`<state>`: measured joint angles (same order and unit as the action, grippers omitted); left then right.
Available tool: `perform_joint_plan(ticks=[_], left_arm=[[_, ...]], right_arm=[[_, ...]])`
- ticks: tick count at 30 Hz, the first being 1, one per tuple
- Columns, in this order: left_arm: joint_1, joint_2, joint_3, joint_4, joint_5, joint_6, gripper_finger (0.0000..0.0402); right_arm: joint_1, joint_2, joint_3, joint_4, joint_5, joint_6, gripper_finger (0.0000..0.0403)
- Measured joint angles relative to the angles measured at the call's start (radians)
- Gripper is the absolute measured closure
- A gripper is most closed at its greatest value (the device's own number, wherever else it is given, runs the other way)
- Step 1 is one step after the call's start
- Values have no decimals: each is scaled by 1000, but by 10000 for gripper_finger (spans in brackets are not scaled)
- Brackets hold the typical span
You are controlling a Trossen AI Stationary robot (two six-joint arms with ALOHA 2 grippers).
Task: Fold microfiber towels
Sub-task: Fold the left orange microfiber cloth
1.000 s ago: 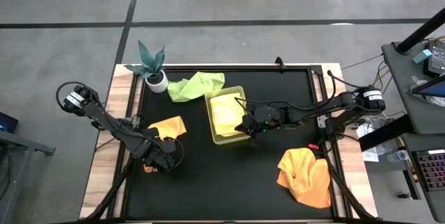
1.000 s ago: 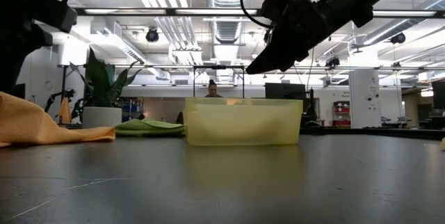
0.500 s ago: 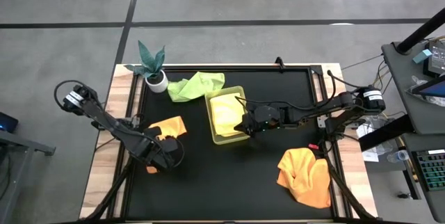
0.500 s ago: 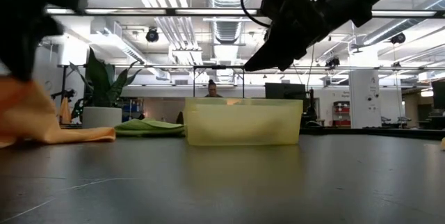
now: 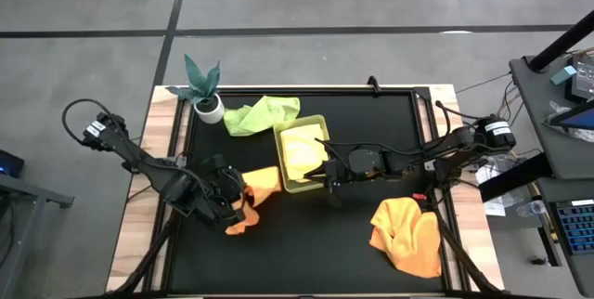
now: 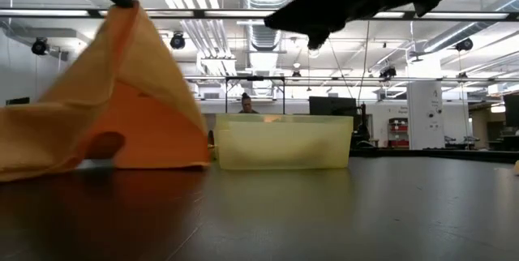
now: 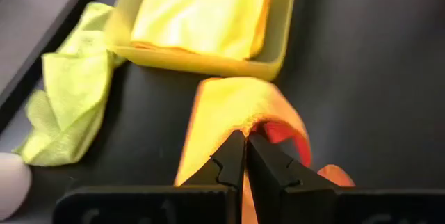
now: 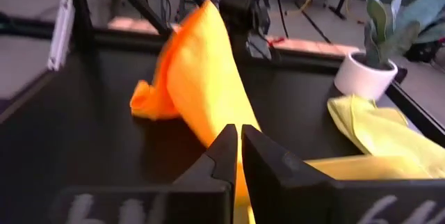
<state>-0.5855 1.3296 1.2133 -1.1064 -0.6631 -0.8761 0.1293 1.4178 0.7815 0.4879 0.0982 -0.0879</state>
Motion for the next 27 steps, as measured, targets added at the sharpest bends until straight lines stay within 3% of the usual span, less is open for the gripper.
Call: perform_joint_plan(ticks=[8, 16, 20, 24, 27], left_arm=[[42, 1, -10, 28, -54, 0, 401], [63, 1, -10, 53, -84, -2, 401], [67, -1, -10, 60, -89, -3, 402], [68, -1, -10, 81, -91, -1, 402], [67, -1, -10, 87, -91, 0, 402]], right_arm=[[14, 26, 48, 28, 9, 17, 304], [17, 232, 212, 26, 8, -69, 216], [17, 361, 311, 26, 19, -142, 199], [21, 473, 397, 49, 139, -176, 200], [21, 531, 460, 48, 146, -170, 204]])
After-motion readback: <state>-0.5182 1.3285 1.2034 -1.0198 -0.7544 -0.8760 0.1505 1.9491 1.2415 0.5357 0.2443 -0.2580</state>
